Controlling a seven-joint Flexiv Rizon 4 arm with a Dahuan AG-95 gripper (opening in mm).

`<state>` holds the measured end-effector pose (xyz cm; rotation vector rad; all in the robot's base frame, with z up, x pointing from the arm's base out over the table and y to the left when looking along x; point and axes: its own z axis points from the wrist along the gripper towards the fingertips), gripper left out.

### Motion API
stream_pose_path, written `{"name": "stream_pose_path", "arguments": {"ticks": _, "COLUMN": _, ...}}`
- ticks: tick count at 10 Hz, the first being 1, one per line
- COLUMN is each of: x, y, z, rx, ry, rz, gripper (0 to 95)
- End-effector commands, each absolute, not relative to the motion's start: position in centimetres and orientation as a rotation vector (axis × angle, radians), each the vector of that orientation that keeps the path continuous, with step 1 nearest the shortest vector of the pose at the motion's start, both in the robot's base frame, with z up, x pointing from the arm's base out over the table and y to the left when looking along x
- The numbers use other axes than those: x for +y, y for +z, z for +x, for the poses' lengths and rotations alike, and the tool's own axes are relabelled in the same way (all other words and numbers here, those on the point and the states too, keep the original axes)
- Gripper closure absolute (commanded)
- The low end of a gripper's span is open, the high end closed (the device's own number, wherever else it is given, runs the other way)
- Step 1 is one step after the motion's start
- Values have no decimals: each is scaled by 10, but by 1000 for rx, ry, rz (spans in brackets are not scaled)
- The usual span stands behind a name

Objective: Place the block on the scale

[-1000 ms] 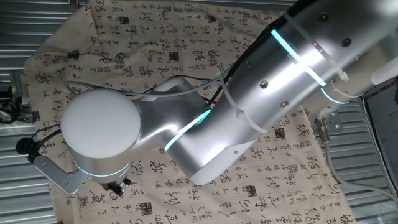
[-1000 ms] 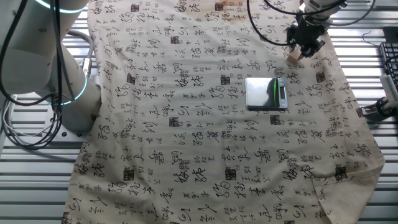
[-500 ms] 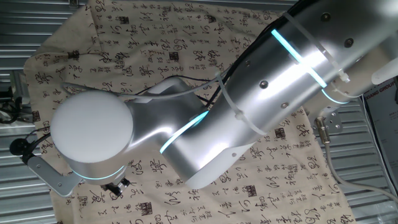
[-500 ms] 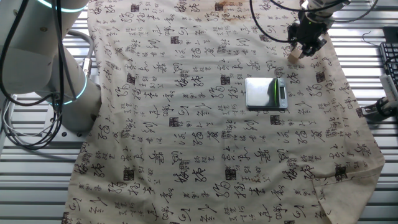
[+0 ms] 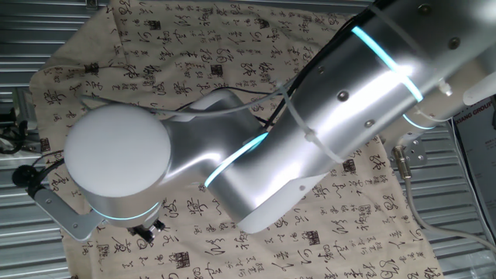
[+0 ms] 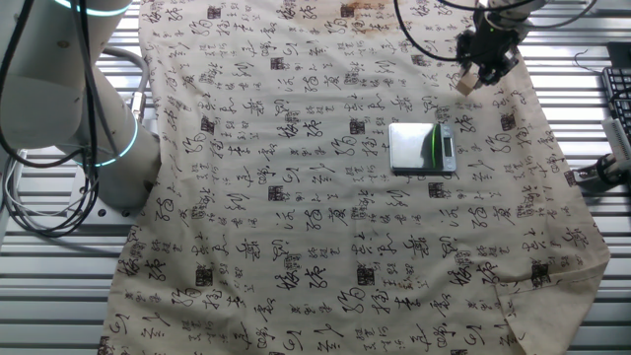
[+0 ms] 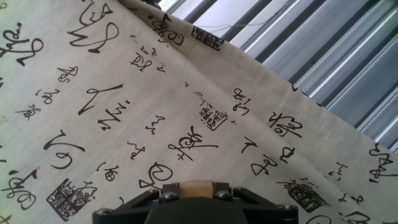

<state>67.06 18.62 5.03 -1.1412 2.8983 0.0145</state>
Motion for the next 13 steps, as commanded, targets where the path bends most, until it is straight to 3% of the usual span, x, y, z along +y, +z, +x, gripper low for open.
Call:
{"name": "stream_pose_path", "arguments": {"ticks": 1, "x": 185, "y": 53, "z": 670, "rx": 2901, "ry": 16, "rz": -1135, "gripper": 950}}
{"name": "stream_pose_path", "arguments": {"ticks": 13, "x": 148, "y": 60, "z": 651, "rx": 2943, "ry": 6, "rz": -1026, "gripper": 950}}
